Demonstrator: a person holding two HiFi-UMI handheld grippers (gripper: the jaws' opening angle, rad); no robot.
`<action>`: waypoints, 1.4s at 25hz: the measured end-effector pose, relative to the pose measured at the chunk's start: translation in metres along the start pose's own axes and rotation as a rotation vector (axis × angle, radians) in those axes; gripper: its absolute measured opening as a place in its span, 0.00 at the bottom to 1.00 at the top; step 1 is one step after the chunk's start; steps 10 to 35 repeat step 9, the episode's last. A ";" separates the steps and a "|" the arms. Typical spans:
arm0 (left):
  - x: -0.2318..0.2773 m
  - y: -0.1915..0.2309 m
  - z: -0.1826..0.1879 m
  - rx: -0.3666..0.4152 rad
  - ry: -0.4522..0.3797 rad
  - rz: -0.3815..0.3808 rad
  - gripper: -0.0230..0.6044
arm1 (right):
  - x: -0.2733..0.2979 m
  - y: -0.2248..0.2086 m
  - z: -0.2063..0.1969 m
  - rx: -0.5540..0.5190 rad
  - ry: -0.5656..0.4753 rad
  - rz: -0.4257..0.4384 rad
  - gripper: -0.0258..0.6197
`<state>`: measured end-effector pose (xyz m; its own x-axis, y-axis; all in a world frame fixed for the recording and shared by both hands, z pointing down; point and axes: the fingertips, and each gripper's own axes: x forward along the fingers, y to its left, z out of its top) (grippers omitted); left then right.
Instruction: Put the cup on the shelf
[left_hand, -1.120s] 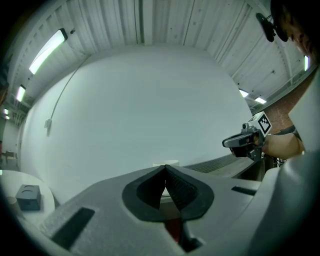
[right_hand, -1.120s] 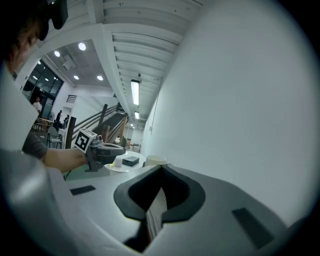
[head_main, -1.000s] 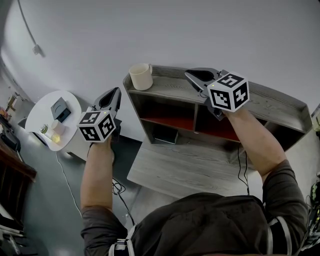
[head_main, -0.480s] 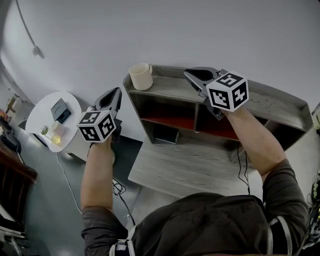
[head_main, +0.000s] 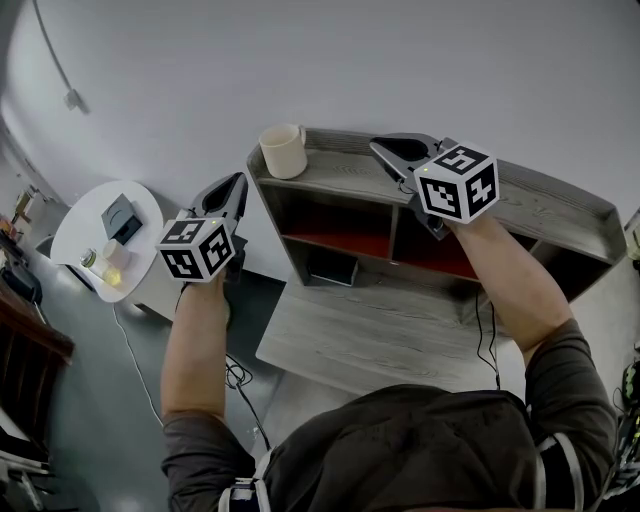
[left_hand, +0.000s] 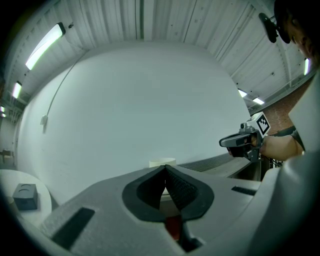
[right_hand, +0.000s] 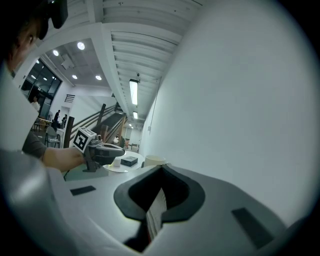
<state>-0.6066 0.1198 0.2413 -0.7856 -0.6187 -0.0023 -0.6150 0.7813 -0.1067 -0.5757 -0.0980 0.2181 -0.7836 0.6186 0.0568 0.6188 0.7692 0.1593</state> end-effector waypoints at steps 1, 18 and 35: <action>0.001 0.000 0.000 0.000 0.001 -0.002 0.04 | 0.000 0.000 0.000 0.000 0.001 0.000 0.02; 0.002 -0.002 0.000 -0.002 0.008 -0.006 0.04 | -0.002 -0.002 -0.001 0.000 0.006 -0.005 0.02; 0.002 -0.002 0.000 -0.002 0.008 -0.006 0.04 | -0.002 -0.002 -0.001 0.000 0.006 -0.005 0.02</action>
